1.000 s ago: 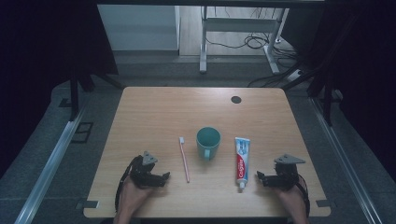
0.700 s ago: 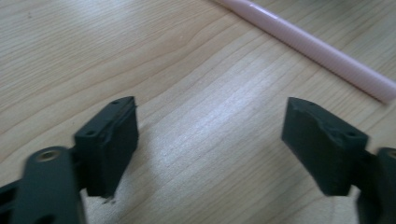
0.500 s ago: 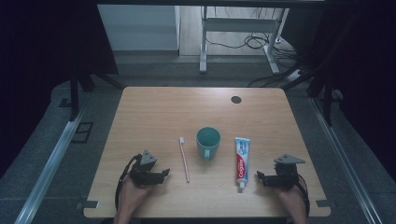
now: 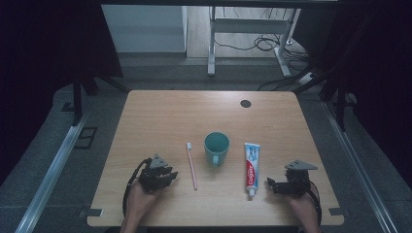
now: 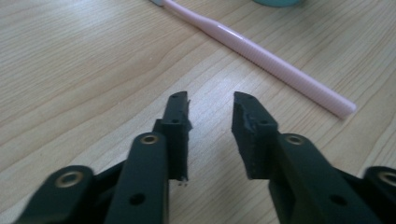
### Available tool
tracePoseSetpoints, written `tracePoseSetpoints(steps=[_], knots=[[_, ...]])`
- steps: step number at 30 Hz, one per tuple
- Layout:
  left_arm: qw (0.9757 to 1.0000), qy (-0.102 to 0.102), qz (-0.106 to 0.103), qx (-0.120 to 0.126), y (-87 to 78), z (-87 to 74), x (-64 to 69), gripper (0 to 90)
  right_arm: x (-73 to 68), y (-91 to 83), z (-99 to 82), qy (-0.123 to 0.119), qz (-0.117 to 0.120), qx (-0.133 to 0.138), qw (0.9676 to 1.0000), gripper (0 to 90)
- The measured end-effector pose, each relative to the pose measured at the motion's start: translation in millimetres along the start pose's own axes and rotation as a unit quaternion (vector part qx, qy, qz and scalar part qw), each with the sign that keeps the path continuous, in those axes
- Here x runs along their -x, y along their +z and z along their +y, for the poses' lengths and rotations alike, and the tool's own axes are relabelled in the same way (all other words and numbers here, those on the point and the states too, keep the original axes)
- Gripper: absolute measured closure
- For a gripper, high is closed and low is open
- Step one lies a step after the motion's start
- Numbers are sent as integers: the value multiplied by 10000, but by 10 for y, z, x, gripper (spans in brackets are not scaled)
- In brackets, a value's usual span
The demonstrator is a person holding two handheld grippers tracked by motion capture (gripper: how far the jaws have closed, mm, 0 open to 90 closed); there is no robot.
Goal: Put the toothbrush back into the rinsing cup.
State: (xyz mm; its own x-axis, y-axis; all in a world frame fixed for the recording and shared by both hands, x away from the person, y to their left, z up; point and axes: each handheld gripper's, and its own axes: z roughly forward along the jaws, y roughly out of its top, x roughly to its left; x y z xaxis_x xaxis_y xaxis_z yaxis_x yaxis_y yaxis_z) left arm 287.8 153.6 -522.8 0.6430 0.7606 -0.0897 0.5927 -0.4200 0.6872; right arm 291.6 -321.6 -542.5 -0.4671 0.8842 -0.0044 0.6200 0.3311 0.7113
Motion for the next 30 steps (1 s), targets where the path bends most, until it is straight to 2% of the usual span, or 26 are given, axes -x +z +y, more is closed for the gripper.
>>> tracePoseSetpoints(steps=[9,23,30], knots=[[9994,312,-101,-97,62,124,73,891,-1,1,1,3,-3,-2,10000,31],[9989,392,-265,-34,252,386,181,896,1,1,1,-7,-2,-5,10000,31],[9985,442,-297,-86,379,498,246,896,-1,0,1,7,-2,-13,10000,31]])
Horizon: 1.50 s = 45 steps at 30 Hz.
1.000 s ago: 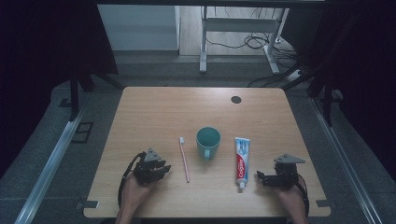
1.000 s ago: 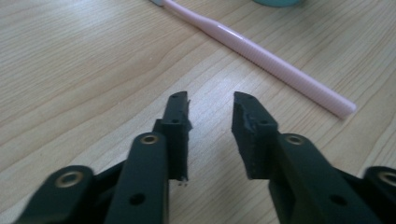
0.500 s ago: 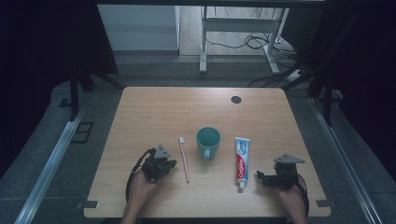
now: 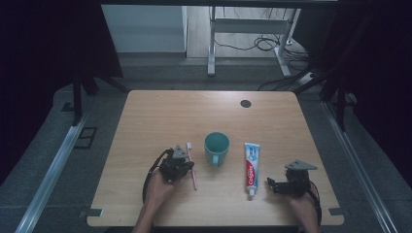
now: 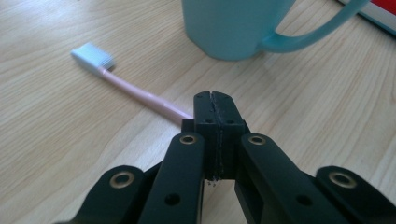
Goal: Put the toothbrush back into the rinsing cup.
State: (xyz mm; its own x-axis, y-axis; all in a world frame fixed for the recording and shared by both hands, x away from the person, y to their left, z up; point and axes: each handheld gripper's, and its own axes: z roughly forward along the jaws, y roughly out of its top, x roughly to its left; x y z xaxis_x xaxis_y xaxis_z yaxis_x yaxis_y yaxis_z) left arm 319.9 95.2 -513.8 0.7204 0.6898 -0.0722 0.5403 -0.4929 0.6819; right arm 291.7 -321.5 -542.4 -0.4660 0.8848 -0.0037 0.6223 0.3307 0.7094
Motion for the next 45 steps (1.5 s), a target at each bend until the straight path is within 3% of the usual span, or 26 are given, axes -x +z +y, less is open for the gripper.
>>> tracePoseSetpoints(steps=[8,14,45], knots=[[9999,71,2,-152,133,63,37,895,0,0,0,1,0,0,10000,31],[9997,62,50,-250,170,22,31,895,0,0,0,2,0,-1,10000,31],[9990,-271,181,-310,-52,-277,-127,890,1,1,0,-11,-1,7,10000,31]])
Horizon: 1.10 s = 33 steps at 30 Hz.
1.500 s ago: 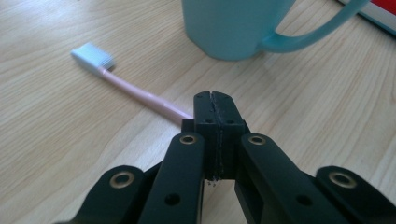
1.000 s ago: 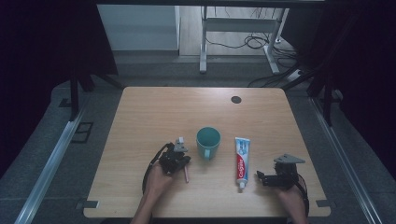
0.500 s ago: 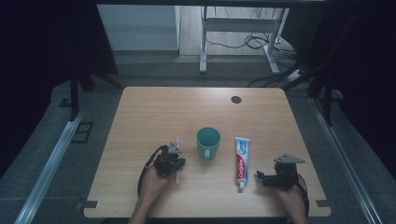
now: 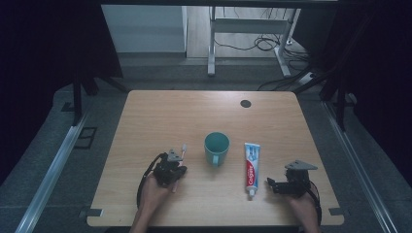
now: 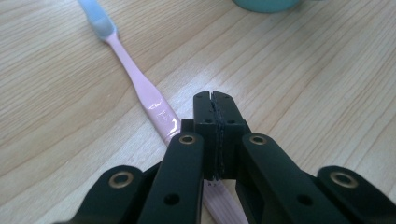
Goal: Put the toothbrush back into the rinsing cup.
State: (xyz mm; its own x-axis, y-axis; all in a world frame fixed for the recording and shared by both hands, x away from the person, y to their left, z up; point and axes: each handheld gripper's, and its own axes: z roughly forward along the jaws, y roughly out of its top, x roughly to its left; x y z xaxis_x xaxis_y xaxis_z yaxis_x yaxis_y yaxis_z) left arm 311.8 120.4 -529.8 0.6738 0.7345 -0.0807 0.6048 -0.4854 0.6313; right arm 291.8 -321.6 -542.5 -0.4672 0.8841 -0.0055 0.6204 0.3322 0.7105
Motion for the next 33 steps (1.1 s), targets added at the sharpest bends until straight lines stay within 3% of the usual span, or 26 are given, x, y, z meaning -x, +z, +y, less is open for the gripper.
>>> tracePoseSetpoints(steps=[27,33], knots=[[9998,-170,34,-18,-166,-193,-24,875,-2,0,0,12,3,2,10000,31],[9999,-154,56,28,-197,-171,-35,838,-2,0,0,12,3,2,10000,31]])
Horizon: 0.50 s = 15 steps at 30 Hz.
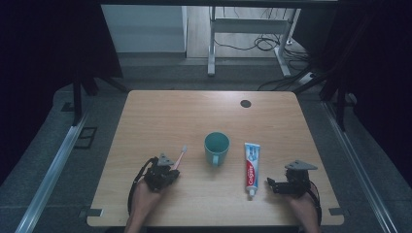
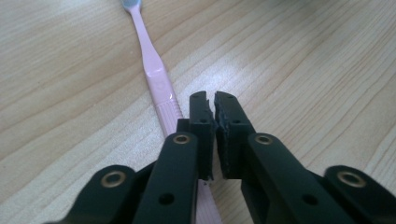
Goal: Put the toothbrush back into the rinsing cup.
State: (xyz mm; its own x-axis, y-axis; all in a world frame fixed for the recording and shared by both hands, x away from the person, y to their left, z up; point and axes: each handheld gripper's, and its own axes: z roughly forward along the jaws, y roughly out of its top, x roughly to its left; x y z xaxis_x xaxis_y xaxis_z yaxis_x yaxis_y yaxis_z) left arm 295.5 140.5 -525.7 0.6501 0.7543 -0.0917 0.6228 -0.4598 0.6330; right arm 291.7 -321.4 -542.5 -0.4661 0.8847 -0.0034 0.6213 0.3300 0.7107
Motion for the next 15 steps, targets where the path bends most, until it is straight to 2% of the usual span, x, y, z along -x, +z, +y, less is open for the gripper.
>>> tracePoseSetpoints(steps=[6,9,15], knots=[[9999,-24,124,-39,-25,79,-28,712,1,0,0,-4,-2,3,10000,31],[9995,-36,201,-224,-19,128,-48,656,1,0,0,-6,-4,2,10000,31],[9975,-94,280,-642,0,234,-117,606,1,-1,0,-4,-3,-8,10000,31]])
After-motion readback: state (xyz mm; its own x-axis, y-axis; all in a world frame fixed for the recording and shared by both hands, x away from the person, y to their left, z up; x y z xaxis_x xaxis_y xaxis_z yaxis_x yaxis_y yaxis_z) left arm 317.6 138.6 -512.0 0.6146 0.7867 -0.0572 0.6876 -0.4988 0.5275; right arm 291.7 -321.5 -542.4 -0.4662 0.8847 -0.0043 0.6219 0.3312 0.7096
